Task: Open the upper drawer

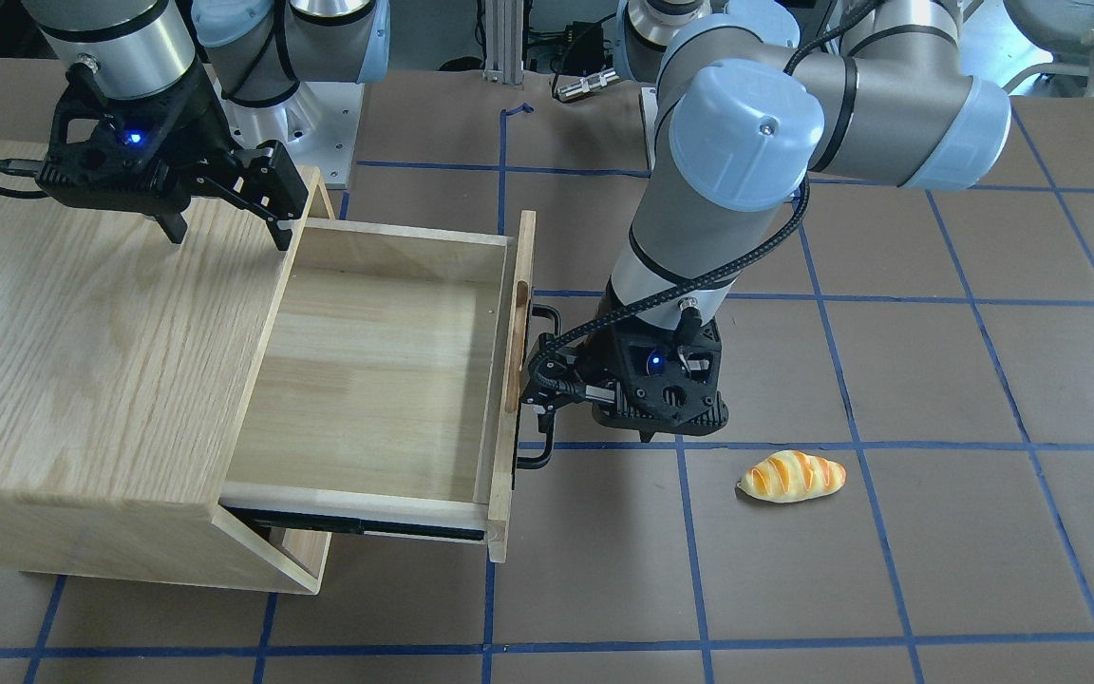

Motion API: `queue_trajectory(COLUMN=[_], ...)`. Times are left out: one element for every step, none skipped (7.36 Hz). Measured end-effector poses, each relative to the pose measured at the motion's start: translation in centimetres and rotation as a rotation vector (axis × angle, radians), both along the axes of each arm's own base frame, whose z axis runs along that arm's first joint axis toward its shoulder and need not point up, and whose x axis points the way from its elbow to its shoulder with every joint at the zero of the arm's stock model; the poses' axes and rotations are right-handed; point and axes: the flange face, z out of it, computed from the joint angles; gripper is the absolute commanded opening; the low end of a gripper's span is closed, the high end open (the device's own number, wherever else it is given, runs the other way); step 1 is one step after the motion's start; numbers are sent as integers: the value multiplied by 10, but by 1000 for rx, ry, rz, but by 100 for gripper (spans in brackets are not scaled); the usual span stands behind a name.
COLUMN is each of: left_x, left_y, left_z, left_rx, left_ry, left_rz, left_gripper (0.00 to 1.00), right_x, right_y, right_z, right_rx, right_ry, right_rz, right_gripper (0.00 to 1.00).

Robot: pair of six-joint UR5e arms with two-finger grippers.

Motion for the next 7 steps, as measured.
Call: queue_trajectory(left_x=[1,5,19,44,74,106,134], left_y=[2,4,4,2,1,1,4], left_z=[10,21,35,50,61,68,73], left_rx=[2,2,10,19,24,28,42], left_ry=[2,0,-15,-42,-67,-87,-112], left_rz=[12,17,18,9,-14,-45,-67], left_gripper=[100,100,100,100,100,100,100], right_x=[0,0,0,0,0,0,0], right_y=[0,0,0,0,0,0,0], right_z=[0,0,0,0,0,0,0], right_rx=[0,0,0,0,0,0,0], right_ry=[0,0,0,0,0,0,0], right_rz=[0,0,0,0,0,0,0], right_gripper=[100,100,100,100,100,100,100])
